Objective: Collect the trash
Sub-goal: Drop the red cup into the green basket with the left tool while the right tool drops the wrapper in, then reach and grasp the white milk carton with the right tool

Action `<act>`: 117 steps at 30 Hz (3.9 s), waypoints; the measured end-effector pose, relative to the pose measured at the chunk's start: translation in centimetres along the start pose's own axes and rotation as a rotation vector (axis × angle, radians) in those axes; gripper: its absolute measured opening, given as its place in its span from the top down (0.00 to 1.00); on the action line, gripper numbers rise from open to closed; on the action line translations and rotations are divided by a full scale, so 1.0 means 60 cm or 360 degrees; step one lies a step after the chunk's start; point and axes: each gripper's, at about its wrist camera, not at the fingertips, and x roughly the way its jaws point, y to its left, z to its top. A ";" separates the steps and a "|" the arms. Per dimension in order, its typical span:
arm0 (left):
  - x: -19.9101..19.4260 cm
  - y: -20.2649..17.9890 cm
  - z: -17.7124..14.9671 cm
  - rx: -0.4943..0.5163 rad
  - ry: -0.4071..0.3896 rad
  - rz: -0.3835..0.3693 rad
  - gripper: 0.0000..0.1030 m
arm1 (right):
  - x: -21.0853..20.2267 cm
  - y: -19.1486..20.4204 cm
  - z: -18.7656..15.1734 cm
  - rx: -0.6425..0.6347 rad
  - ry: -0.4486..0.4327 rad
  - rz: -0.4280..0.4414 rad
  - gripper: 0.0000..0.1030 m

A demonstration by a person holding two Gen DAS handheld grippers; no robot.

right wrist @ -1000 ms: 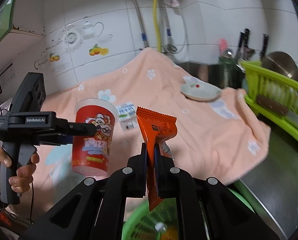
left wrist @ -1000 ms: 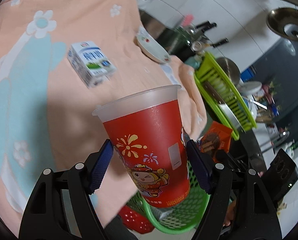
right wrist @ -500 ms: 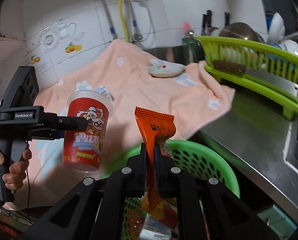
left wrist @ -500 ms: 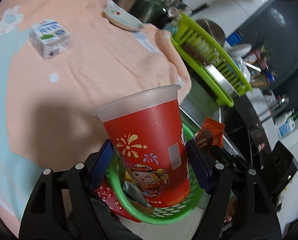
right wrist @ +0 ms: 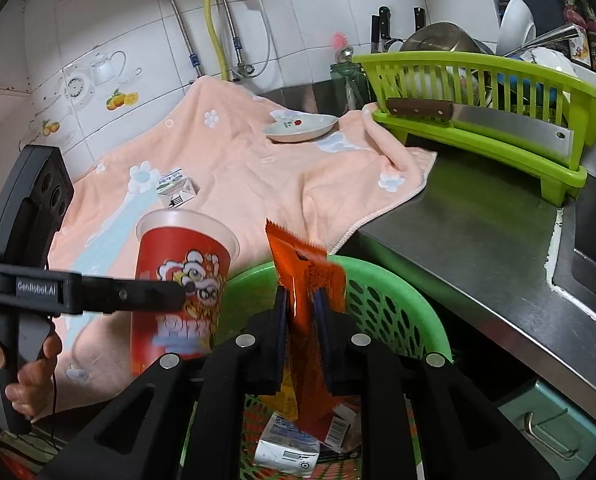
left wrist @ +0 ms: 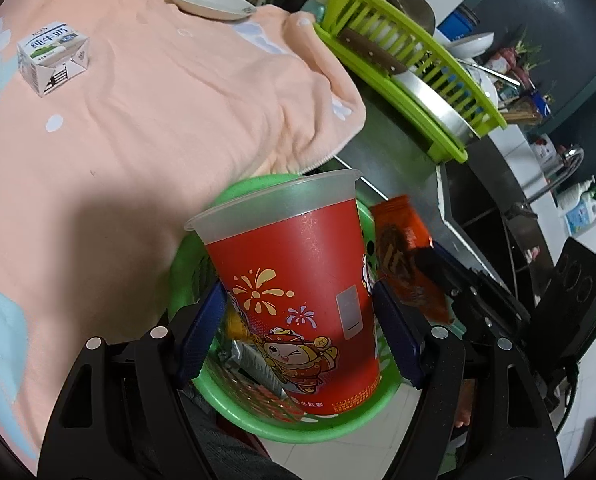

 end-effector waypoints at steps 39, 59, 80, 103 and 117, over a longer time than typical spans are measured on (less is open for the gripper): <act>0.032 0.002 -0.016 -0.0011 0.0125 0.0050 0.25 | -0.012 -0.012 0.006 0.0011 -0.0038 -0.0007 0.74; -0.038 0.039 0.010 -0.0048 -0.0022 0.0129 0.20 | 0.001 0.015 0.029 -0.0033 -0.0050 0.0021 0.53; -0.175 0.221 0.094 -0.0295 -0.0287 0.0448 0.20 | 0.115 0.138 0.120 -0.0320 0.0041 0.0205 0.42; -0.236 0.418 0.167 -0.0485 -0.0422 0.0774 0.20 | 0.385 0.347 0.254 -0.0674 0.0247 0.0438 0.31; -0.231 0.472 0.162 -0.0562 -0.0401 0.0795 0.20 | 0.537 0.391 0.274 -0.0747 0.0400 0.0393 0.26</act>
